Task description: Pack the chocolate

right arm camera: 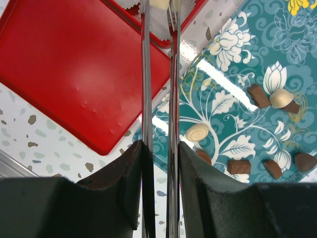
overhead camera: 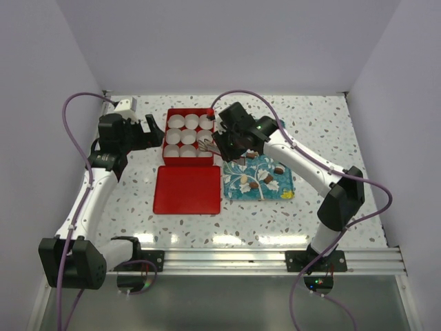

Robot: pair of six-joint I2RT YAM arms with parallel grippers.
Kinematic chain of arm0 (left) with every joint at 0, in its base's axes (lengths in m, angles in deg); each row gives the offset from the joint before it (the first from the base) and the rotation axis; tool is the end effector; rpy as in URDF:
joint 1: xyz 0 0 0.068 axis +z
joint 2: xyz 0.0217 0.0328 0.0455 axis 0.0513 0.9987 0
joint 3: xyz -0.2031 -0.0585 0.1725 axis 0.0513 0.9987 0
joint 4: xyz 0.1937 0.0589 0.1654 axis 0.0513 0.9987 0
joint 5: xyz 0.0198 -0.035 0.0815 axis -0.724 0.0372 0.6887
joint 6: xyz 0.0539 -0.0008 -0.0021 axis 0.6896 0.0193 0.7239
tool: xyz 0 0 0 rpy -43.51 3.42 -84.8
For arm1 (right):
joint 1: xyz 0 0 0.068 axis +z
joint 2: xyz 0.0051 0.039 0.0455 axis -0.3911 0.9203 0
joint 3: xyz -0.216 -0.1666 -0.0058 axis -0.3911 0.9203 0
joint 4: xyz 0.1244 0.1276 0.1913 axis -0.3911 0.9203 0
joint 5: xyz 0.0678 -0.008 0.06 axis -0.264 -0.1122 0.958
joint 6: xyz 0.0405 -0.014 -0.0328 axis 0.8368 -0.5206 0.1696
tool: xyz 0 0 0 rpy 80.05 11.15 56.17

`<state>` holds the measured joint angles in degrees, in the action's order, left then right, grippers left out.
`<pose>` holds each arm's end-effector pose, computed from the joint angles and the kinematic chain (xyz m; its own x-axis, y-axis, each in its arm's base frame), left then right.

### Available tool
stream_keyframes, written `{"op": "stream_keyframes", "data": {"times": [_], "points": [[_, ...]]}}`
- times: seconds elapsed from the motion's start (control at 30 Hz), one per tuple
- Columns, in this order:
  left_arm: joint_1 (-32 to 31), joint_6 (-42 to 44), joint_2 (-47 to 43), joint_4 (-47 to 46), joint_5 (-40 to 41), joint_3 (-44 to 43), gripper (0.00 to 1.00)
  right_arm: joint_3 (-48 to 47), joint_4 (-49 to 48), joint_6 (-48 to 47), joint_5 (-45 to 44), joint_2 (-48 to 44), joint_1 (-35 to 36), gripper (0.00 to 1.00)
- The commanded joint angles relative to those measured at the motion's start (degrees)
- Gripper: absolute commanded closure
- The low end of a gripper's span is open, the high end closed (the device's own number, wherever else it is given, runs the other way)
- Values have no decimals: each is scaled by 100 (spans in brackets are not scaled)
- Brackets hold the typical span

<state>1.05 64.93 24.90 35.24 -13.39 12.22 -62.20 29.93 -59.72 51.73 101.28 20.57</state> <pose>0.2607 -0.0151 0.3235 -0.4735 -0.2692 -0.8387 0.0581 0.9405 -0.3347 0.2768 0.2618 0.3316 -0.6341 -0.4741 -0.6108 -0.6167 0.7867 0.0296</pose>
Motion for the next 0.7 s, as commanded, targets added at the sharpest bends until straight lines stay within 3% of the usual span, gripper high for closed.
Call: {"op": "stream_keyframes", "data": {"times": [0.0, 0.3, 0.67], "points": [[4, 109, 38, -78, 7, -220, 0, -235, -120, -99, -88, -62, 0, 65], [4, 100, 64, -96, -11, -228, 0, -182, -164, -73, -114, -106, 9, 59], [4, 100, 64, -96, -20, -211, 0, -217, -217, -38, -167, -185, 17, 60]]}}
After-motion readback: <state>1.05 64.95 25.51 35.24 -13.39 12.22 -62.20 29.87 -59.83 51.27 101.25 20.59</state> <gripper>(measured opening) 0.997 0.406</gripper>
